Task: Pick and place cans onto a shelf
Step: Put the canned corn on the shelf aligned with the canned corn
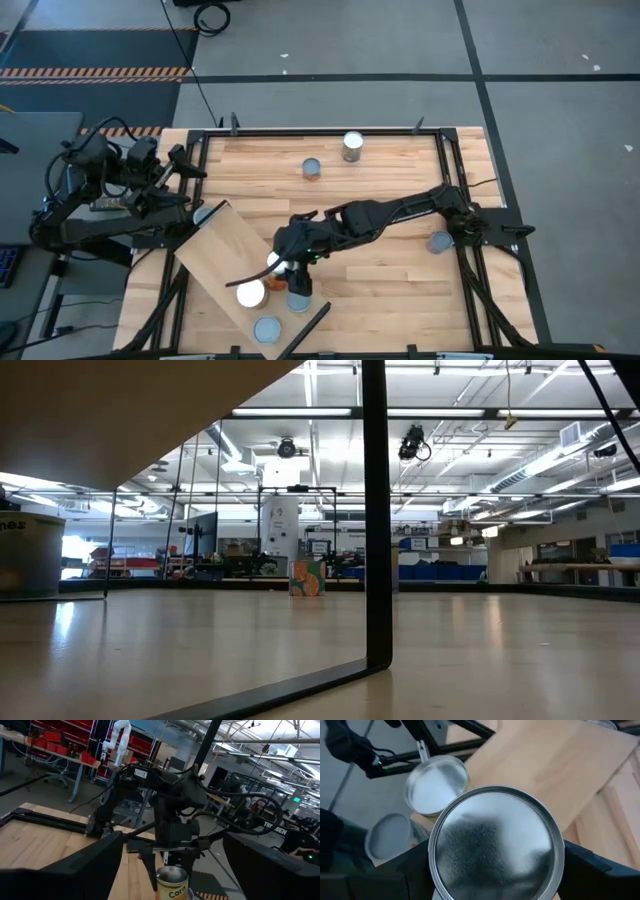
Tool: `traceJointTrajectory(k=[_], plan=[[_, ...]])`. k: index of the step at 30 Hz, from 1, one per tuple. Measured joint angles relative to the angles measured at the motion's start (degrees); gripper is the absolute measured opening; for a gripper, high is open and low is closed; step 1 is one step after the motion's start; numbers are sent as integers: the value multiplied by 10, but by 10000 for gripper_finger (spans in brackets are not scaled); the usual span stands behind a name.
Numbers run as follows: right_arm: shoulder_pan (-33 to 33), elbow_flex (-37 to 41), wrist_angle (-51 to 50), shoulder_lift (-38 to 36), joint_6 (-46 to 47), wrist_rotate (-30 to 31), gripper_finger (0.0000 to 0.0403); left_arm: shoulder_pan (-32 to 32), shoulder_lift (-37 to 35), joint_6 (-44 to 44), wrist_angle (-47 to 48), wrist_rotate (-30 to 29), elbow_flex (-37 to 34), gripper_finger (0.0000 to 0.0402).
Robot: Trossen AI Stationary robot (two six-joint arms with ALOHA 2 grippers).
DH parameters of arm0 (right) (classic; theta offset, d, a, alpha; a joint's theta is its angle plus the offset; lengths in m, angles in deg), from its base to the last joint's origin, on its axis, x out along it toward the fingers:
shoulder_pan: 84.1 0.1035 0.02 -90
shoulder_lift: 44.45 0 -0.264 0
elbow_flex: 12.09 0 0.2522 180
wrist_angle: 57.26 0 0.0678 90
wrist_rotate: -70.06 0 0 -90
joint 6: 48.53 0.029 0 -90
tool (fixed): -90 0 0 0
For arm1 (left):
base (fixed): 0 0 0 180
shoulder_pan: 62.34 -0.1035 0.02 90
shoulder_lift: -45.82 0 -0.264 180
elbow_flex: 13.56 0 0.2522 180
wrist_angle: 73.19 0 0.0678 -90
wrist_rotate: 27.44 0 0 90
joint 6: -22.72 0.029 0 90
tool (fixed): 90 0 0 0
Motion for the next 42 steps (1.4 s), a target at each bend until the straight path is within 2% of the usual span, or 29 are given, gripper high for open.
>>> traceJointTrajectory(k=[6, 15, 25, 33, 39, 42], plan=[[4, 0, 54, 0, 0, 0, 317, 0, 0, 0, 0, 0, 0, 348], [4, 0, 59, 0, -16, 2, 317, 0, 0, -9, 0, 0, 0, 348], [4, 0, 45, -1, -163, 8, 317, 0, 0, -44, 0, 9, 0, 348], [-15, 0, 46, -1, -255, -53, 317, 0, 0, -41, 7, -30, 0, 348], [-31, 9, 23, -1, -280, -104, 317, 0, 0, -23, 8, -70, 0, 348], [-37, 18, 21, 0, -289, -108, 317, 0, 0, -21, 8, -84, 0, 348]])
